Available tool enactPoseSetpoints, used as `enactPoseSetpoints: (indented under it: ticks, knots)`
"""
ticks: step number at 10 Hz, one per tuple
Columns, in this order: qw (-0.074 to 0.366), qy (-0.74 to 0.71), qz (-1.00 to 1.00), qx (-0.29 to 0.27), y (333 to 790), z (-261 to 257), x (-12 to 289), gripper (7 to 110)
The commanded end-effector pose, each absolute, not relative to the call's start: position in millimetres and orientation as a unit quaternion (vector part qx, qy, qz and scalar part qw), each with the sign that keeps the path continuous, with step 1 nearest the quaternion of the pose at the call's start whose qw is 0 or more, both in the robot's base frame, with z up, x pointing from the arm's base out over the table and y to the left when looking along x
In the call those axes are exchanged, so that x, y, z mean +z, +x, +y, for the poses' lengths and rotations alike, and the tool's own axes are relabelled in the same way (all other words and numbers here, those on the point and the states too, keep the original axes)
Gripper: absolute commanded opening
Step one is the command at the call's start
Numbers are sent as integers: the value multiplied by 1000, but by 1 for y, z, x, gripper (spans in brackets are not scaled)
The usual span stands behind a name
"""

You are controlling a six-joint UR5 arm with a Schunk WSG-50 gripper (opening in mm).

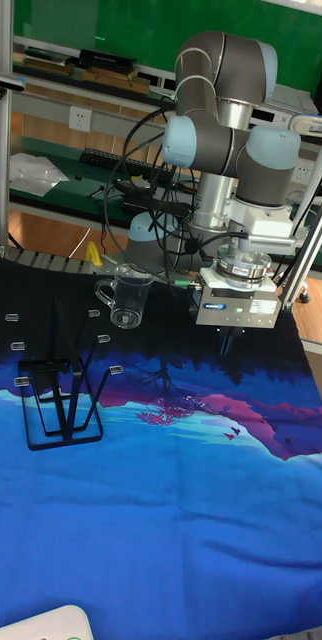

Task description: Take the cup off the cup rack

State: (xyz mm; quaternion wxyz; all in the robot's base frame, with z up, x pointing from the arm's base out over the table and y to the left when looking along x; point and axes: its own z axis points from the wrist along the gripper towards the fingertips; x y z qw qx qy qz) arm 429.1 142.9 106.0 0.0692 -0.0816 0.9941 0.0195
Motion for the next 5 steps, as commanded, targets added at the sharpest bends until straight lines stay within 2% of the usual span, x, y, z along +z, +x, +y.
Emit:
enactPoseSetpoints:
  ticks: [1,2,5]
  knots:
    - [72,-72,994,26,428,138,107,7]
    - [73,-69,994,43,432,150,105,7]
    - [72,-77,993,50,432,155,106,7]
